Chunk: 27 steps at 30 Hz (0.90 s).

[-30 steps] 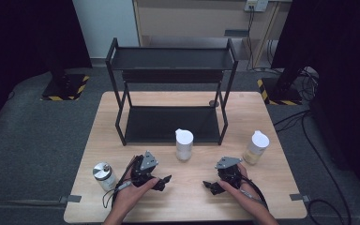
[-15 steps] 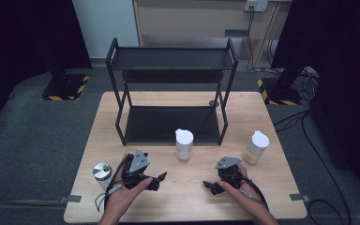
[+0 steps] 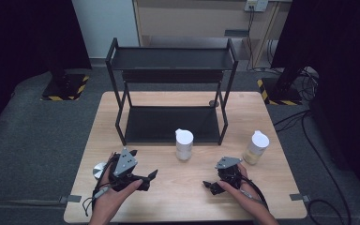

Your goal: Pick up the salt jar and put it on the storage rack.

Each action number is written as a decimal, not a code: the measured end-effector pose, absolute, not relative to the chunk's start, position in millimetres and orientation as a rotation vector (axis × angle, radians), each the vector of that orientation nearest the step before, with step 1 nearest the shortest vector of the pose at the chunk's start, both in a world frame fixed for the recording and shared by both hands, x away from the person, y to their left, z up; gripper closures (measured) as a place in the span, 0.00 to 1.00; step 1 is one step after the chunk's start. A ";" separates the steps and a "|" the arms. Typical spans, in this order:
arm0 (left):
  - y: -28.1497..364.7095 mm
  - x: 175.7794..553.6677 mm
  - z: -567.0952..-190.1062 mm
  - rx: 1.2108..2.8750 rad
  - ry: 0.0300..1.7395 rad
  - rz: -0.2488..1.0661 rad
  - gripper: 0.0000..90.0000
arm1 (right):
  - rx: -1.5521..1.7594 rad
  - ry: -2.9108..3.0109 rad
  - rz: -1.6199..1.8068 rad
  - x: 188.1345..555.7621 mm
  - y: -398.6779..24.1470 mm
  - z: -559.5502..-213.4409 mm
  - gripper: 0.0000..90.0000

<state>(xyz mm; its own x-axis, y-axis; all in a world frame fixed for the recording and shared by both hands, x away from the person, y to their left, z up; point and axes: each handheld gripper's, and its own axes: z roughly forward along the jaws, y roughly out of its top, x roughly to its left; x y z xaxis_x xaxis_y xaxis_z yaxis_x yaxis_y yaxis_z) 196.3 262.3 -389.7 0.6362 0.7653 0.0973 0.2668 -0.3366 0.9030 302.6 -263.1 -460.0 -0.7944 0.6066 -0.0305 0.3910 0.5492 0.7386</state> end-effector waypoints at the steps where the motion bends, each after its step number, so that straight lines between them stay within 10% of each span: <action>1: 264.3 194.3 -388.3 1.890 0.817 0.662 0.00 | 0.828 2.506 1.090 302.5 -263.1 -460.0 0.01; 27: 304.3 167.3 -371.2 1.825 0.902 0.746 0.01 | 0.830 2.505 1.090 302.4 -263.1 -460.0 0.01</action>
